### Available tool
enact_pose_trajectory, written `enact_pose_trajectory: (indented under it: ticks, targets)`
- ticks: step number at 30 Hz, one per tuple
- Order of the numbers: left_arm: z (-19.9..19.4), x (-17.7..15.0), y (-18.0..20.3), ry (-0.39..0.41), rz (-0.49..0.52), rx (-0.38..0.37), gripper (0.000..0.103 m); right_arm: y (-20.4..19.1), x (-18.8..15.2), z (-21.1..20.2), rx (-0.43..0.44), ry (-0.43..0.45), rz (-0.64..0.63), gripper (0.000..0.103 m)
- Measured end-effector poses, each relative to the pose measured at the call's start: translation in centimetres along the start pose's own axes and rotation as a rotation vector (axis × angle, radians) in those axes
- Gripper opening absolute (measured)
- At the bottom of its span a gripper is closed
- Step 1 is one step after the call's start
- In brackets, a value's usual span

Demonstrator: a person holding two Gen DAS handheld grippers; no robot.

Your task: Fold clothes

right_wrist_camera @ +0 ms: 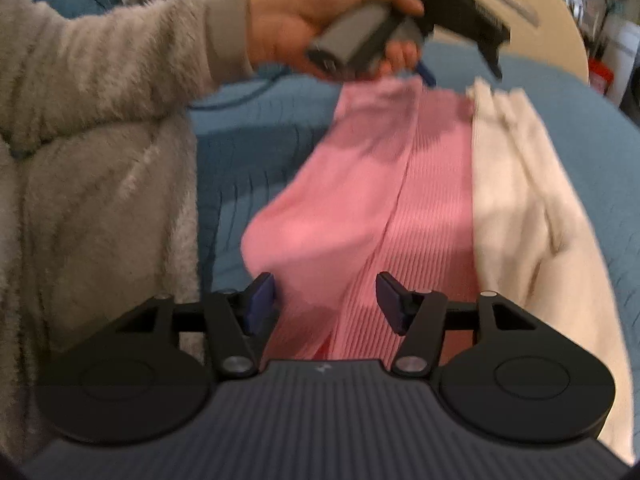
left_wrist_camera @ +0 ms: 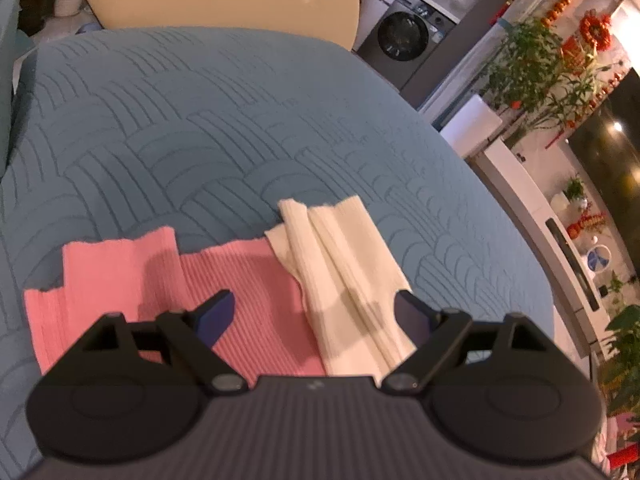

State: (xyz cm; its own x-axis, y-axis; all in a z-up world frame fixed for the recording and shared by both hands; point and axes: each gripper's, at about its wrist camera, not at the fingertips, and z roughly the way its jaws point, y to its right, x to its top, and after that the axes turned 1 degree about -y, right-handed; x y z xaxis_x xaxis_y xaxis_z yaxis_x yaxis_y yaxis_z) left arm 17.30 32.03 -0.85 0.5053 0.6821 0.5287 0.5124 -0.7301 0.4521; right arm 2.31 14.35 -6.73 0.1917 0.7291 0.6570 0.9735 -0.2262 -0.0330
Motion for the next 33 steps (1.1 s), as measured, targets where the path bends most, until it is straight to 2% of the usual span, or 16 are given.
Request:
enact_pose_trajectory:
  ticks: [5, 9, 15, 19, 21, 23, 25, 26, 28, 33]
  targets:
    - [0.9, -0.3, 0.1, -0.024, 0.029, 0.016, 0.089, 1.6, -1.1, 0.2, -0.125, -0.064, 0.028, 0.048]
    - [-0.4, 0.7, -0.5, 0.012, 0.010, 0.002, 0.089, 2.0, -1.0, -0.5, -0.115, -0.029, 0.042, 0.050]
    - [-4.0, 3.0, -3.5, 0.081, -0.051, 0.027, 0.097, -1.0, 0.3, -1.4, -0.230, 0.090, -0.109, 0.051]
    - [-6.9, 2.4, -4.8, 0.046, -0.077, 0.052, 0.097, -3.5, 0.1, -2.2, -0.298, 0.141, -0.287, 0.051]
    - [-8.5, 0.9, -4.4, -0.001, -0.012, 0.050, 0.097, -4.4, -0.2, -2.7, -0.319, 0.143, -0.357, 0.051]
    - [-10.2, -1.5, -3.3, -0.048, 0.124, 0.046, 0.097, -4.8, -0.2, -3.0, -0.326, 0.131, -0.391, 0.052]
    - [-11.6, -3.7, -2.5, -0.078, 0.240, 0.051, 0.097, -5.1, -0.6, -3.3, -0.287, 0.044, -0.421, 0.052]
    - [-12.0, -4.6, -2.3, -0.087, 0.279, 0.052, 0.097, -5.2, -0.9, -3.3, -0.279, 0.026, -0.434, 0.052]
    - [-13.5, -8.3, -1.3, -0.124, 0.442, 0.066, 0.097, -5.8, -1.8, -3.2, -0.278, -0.001, -0.498, 0.052]
    - [-15.3, -12.9, -0.1, -0.107, 0.620, 0.131, 0.097, -8.1, -2.0, -2.6, -0.330, 0.027, -0.613, 0.053]
